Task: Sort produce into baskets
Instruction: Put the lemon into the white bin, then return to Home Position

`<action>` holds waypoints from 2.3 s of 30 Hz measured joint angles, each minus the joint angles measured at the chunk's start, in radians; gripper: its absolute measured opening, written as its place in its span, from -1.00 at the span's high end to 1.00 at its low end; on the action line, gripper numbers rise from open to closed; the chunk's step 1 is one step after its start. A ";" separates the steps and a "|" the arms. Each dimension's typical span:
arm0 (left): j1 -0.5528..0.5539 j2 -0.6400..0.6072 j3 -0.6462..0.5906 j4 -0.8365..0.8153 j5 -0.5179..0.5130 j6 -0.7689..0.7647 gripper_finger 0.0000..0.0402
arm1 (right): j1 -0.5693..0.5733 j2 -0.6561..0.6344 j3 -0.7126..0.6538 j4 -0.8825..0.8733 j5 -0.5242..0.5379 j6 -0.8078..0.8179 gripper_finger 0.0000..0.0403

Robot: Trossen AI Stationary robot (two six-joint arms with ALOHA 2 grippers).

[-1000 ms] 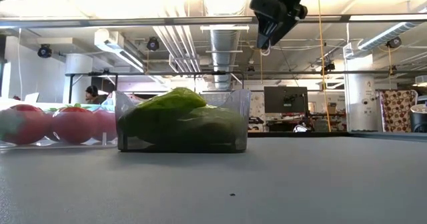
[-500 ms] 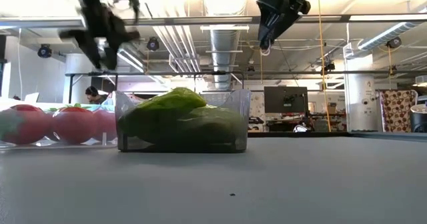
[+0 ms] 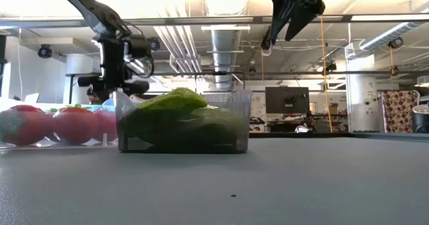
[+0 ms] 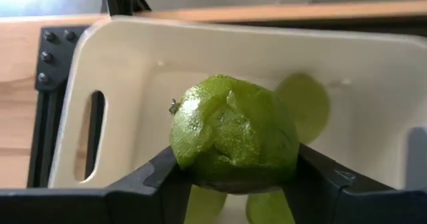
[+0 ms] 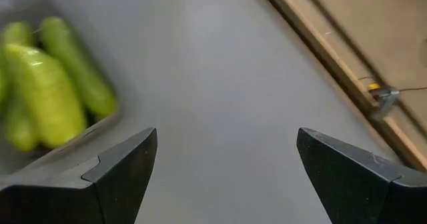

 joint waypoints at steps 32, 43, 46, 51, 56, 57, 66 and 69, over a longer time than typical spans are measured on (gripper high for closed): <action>-0.292 -0.256 0.017 -0.010 0.053 0.096 -0.17 | -0.122 -0.230 -0.382 0.811 -0.535 -0.470 -0.67; -0.991 -0.465 0.019 0.083 -0.085 0.290 -0.15 | -0.174 -0.326 -0.752 0.900 -0.545 -0.490 -0.37; -1.067 -0.472 0.039 0.231 -0.099 0.269 -0.15 | -0.174 -0.322 -0.797 0.958 -0.482 -0.469 -0.34; -1.078 -0.509 0.024 0.251 -0.100 0.404 -0.15 | -0.175 -0.392 -0.903 1.291 -0.531 -0.597 -0.35; -1.028 -0.628 -0.056 0.240 -0.101 0.414 -0.15 | -0.178 -0.546 -1.026 1.450 -0.614 -0.608 -0.38; -1.019 -0.660 -0.087 0.265 -0.096 0.418 -0.15 | -0.177 -0.586 -1.047 1.452 -0.602 -0.614 -0.39; -0.966 -0.929 -0.432 0.582 -0.031 0.369 -0.15 | -0.174 -0.914 -1.222 1.429 -0.507 -0.481 -0.40; -0.967 -0.979 -0.525 0.736 0.025 0.376 -0.15 | -0.158 -0.993 -1.282 1.501 -0.494 -0.438 -0.40</action>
